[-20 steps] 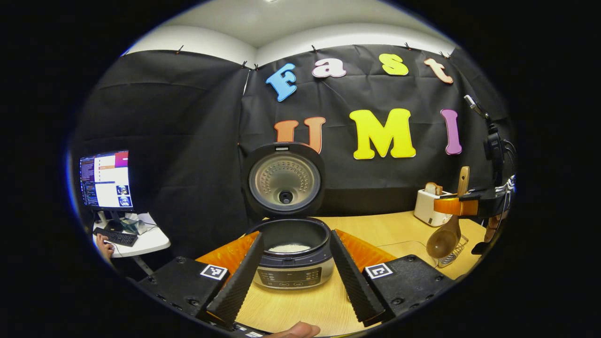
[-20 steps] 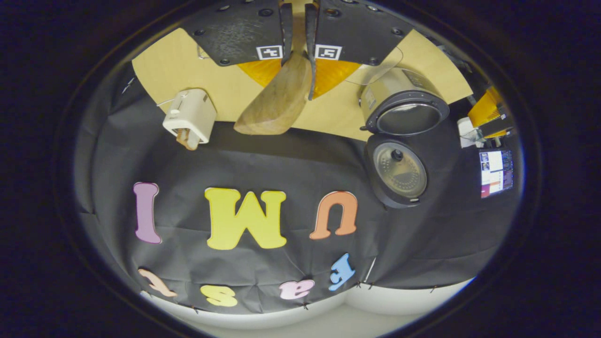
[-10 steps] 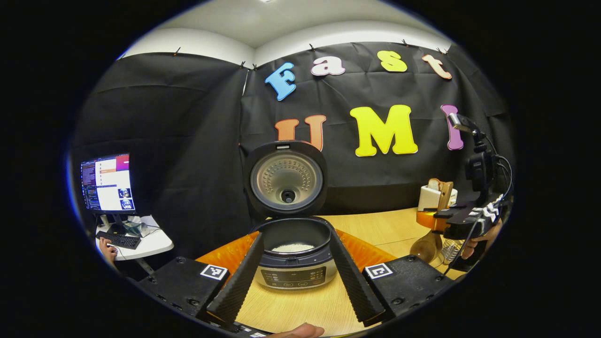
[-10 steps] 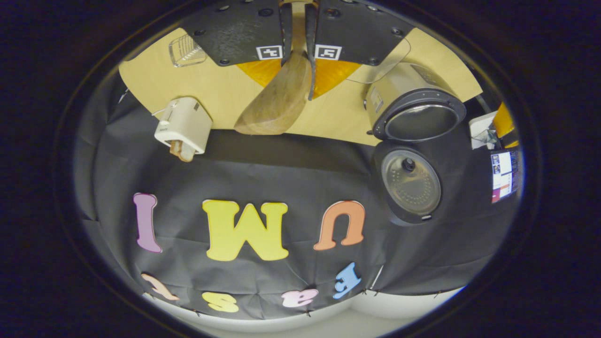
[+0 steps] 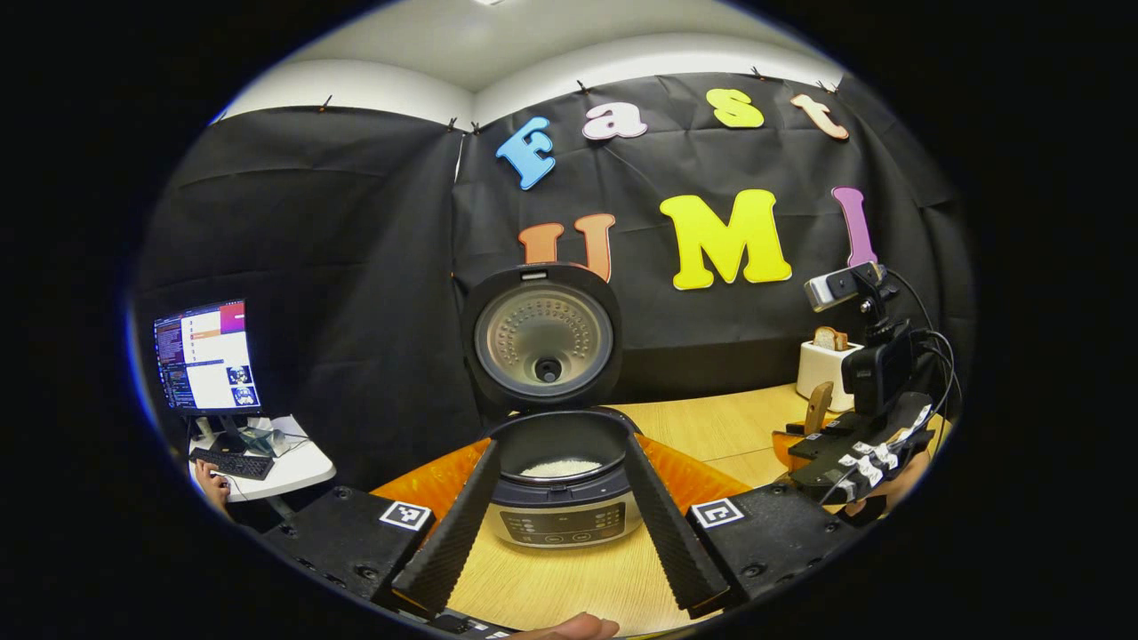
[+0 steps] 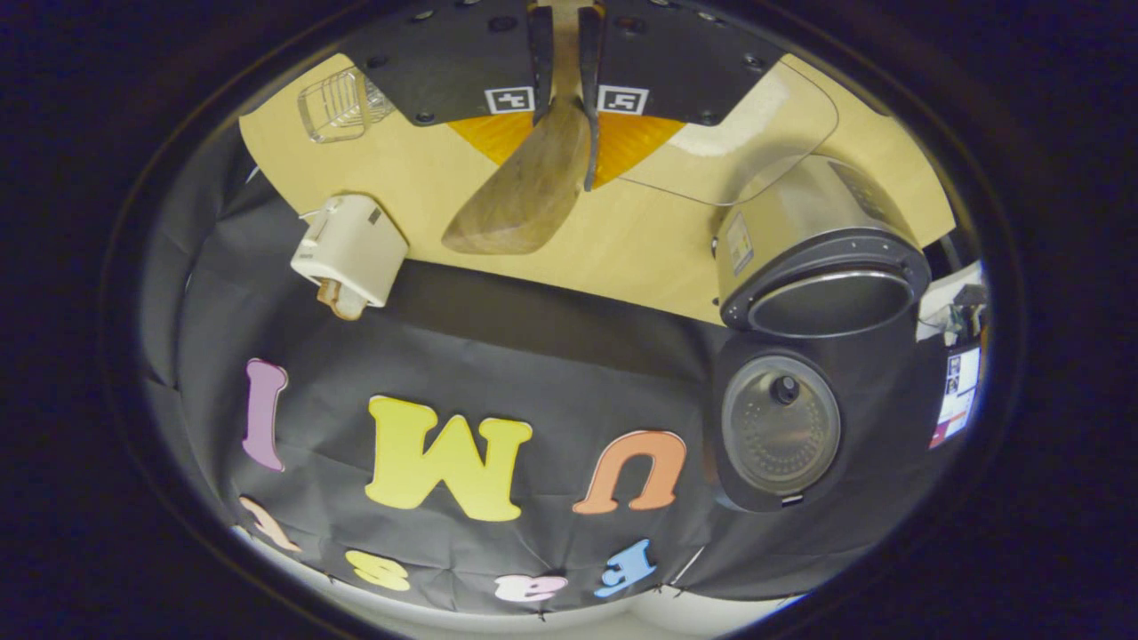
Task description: Close the left gripper, press the button to open the rice cooker; take a wooden spoon from the chopstick holder with the right hand, scoop a spoonful of rice and pour it into the rice cooker, then put the wooden spoon back into the chopstick holder.
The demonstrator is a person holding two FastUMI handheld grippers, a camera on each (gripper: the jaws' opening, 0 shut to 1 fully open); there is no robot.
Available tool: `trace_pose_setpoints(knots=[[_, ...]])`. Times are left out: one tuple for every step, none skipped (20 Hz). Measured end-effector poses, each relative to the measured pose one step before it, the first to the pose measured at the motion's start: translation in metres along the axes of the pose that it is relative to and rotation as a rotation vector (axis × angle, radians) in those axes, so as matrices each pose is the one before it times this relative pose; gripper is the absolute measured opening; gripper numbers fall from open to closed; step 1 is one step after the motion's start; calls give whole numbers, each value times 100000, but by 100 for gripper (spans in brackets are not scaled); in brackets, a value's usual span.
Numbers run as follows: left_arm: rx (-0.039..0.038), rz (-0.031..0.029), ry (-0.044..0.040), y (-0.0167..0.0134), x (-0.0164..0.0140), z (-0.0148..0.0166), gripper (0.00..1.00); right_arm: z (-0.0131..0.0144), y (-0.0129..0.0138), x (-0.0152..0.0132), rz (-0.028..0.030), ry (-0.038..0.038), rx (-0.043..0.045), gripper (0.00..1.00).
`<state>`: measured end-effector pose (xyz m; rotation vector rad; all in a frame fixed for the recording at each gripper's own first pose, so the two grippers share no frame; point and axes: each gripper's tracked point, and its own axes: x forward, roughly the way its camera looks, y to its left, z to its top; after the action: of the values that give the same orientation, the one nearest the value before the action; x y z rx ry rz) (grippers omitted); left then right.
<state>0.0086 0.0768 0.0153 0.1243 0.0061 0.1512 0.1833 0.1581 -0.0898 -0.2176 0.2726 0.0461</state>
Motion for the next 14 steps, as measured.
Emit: trace_pose_setpoints(knots=[[-269, 90, 129, 17, 48, -93, 90, -271, 9, 73, -497, 929, 15, 11], [-145, 171, 235, 55, 32, -45, 90, -285, 100, 50, 9, 1081, 889, 11], [-118, 292, 243, 96, 37, -22, 90, -45, 91, 38, -6, 451, 685, 11], [-189, 297, 116, 99, 50, -40, 90, 61, -110, 36, -833, -342, -56, 11], [-368, 219, 150, 141, 184, -79, 90, 53, -15, -50, -897, -255, -445, 11], [-268, 46, 290, 33, 110, 2, 90, -135, 83, -8, -641, 79, -319, 11], [-177, 75, 277, 313, 97, -100, 90, -65, 212, -47, -248, 398, -347, 11], [-92, 215, 327, 109, -6, -122, 90, -191, 768, -137, 53, 699, -551, 11], [-175, 276, 251, 109, 61, -49, 90, -235, 709, -349, 226, 814, -84, 11], [-163, 71, 48, -20, 26, -59, 90, -324, 517, -340, 107, 886, 312, 11], [-65, -181, 172, 17, 78, -14, 90, -117, 476, -114, 25, 785, 14, 11], [-31, -105, 84, 55, 79, -21, 90, -6, 232, 89, -553, 728, -82, 11], [-71, 57, -85, 119, 23, 23, 90, -47, 292, -21, -576, 649, 135, 11], [-147, -16, -54, 77, 3, -62, 90, -165, 475, 2, -366, 953, 583, 11]])
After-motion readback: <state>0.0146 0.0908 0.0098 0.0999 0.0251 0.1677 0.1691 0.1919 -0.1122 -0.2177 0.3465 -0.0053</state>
